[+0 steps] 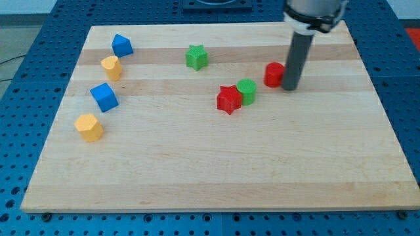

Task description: Push the red circle to the bottom of the green star

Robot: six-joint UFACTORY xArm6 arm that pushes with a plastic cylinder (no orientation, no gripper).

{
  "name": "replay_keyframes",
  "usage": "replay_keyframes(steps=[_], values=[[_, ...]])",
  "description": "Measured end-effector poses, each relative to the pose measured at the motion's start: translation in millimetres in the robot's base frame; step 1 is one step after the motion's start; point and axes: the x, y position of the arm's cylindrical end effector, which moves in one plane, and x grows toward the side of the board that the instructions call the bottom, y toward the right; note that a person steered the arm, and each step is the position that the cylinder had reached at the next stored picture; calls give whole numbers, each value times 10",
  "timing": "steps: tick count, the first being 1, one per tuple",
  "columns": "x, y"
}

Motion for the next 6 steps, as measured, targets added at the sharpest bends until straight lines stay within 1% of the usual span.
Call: replay_keyframes(steps=[1,2,3,4,5,6], values=[[-164,282],[-376,-197],[-375,-733],[-352,-624],[-46,-223],[-8,-499]])
